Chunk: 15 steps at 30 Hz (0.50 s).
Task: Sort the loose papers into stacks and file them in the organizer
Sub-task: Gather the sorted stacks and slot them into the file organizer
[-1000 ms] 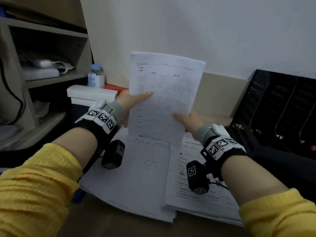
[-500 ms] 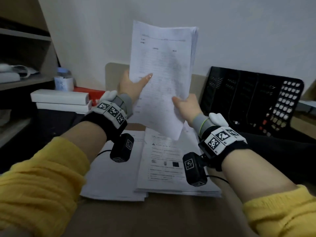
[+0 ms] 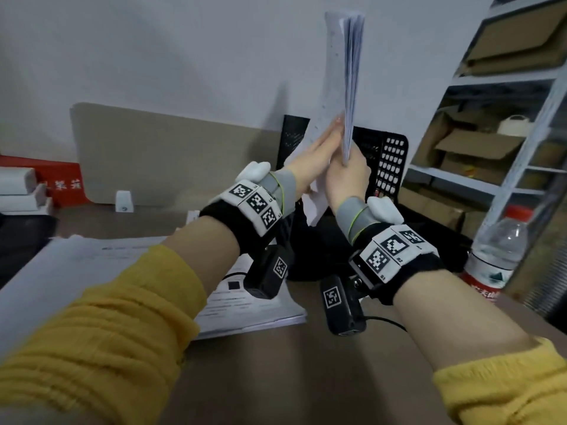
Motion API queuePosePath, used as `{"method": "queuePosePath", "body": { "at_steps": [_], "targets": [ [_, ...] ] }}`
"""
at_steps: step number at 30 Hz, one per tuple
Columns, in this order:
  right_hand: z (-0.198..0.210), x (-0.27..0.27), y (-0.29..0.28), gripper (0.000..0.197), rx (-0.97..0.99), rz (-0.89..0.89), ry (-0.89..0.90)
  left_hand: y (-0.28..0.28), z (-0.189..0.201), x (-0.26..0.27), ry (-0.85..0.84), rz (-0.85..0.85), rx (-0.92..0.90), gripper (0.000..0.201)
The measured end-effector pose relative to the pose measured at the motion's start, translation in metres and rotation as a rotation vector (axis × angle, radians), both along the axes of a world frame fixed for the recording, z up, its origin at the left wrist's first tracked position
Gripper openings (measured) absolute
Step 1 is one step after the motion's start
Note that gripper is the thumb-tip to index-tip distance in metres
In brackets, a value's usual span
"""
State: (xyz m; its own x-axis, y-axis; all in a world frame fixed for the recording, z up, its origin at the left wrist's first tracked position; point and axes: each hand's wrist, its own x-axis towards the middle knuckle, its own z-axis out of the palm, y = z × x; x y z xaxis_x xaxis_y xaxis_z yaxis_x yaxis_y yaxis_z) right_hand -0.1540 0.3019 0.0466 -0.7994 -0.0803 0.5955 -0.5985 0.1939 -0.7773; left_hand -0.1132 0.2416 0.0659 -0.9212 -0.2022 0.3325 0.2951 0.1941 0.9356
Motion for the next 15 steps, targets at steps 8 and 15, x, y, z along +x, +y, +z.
{"method": "queuePosePath", "body": {
  "at_steps": [8, 15],
  "targets": [
    [-0.004, -0.027, -0.003, 0.035, 0.102, -0.103, 0.034, 0.003, -0.005, -0.028, -0.029, 0.038, 0.063, 0.055],
    [-0.005, -0.046, -0.011, 0.038, 0.125, -0.111, 0.054, 0.003, 0.0, -0.04, -0.039, 0.02, 0.155, 0.058]
  ]
}}
